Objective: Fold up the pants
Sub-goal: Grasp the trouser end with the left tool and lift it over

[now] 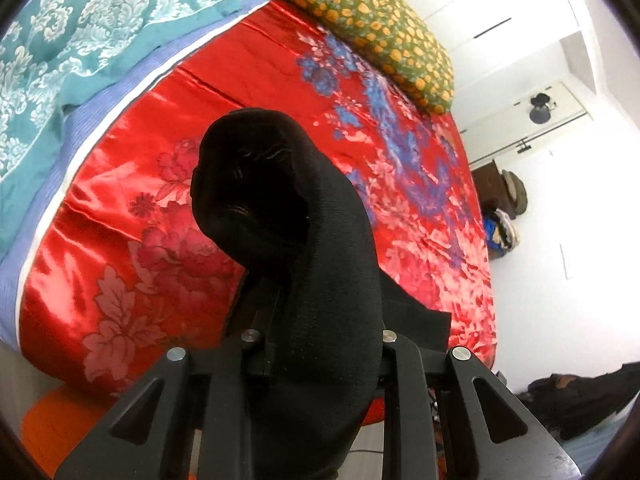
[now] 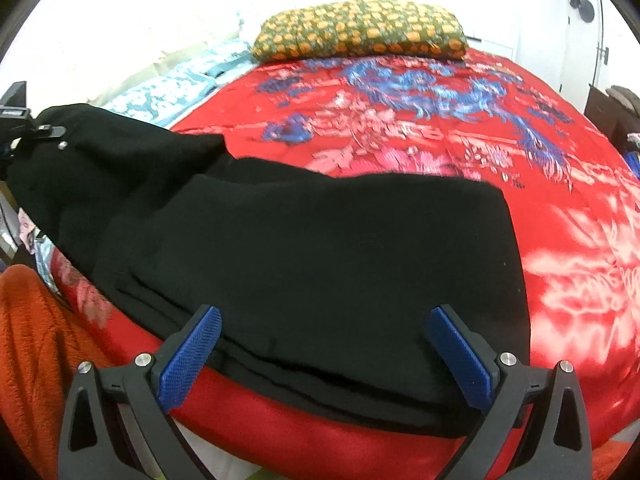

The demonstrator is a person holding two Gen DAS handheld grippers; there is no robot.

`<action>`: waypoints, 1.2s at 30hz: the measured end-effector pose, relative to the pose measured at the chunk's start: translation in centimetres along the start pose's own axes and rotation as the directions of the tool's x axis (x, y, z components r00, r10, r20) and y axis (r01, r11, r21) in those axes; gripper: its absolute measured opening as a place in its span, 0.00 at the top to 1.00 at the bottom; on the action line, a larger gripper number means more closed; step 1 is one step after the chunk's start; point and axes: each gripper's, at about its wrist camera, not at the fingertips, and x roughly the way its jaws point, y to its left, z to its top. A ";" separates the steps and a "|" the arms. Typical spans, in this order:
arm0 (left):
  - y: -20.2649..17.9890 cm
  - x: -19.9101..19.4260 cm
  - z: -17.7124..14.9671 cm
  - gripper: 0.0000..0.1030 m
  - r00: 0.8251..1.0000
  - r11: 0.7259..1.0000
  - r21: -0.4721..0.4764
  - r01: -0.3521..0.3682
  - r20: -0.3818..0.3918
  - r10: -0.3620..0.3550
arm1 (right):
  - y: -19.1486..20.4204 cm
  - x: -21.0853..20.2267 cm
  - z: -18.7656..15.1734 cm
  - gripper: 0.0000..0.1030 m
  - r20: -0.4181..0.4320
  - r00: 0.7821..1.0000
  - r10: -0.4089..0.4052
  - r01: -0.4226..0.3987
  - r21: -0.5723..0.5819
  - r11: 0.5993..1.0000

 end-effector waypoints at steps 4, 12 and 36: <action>-1.3 0.0 -0.5 0.80 1.000 1.000 0.009 0.011 0.004 -0.011 | 0.5 -1.0 0.3 0.00 0.040 0.999 0.024 -0.024 -0.008 1.000; -4.6 0.5 -1.7 0.80 1.000 0.998 0.061 -0.012 0.015 0.012 | -1.5 -2.8 1.5 0.00 0.125 0.991 0.041 -0.051 0.081 0.995; -19.5 11.8 -8.5 0.79 0.974 0.955 0.201 -0.219 -0.005 0.224 | -11.9 -10.6 2.0 0.00 0.387 0.922 -0.029 -0.125 0.368 0.922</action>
